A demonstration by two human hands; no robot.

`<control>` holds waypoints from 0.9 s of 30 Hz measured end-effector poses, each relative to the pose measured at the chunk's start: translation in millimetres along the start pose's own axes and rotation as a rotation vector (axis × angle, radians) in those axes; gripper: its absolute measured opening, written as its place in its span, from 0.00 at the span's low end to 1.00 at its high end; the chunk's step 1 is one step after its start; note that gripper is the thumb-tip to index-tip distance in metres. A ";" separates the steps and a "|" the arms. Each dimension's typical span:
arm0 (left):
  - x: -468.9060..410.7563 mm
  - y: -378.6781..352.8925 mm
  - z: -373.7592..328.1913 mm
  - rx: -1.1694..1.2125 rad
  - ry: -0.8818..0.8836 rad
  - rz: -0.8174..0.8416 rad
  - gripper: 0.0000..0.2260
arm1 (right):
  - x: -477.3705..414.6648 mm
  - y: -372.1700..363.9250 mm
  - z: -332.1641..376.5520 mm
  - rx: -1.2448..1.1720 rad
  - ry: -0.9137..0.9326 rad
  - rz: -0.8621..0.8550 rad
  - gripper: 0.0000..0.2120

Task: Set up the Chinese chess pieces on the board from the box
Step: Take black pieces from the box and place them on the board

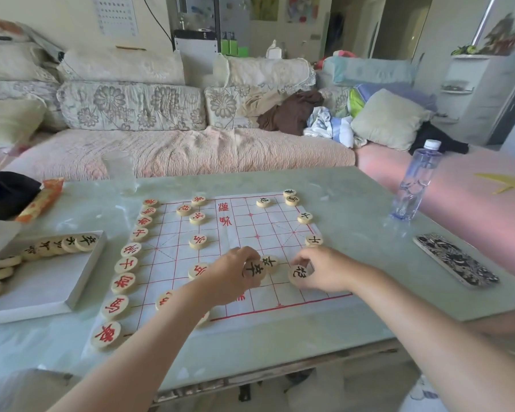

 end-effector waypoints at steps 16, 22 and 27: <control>6.9 -6.1 -11.6 0.442 0.088 -0.104 0.18 | 11.7 -8.4 42.7 -0.446 0.105 0.042 0.17; 9.9 -4.0 -7.5 0.576 0.154 -0.084 0.08 | 10.7 -20.0 44.8 -0.574 0.115 0.048 0.18; 9.2 -7.8 -7.0 0.430 0.115 -0.040 0.12 | 5.0 -32.6 46.8 -0.607 0.111 0.053 0.15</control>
Point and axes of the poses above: each hand's wrist, its own x-axis away from the middle knuckle, its own y-axis out of the back of the hand, z = x × y, the point moved 1 cm from there along -x, towards the middle knuckle, and after that the axes turned 10 degrees about -y, right-handed, at the moved point
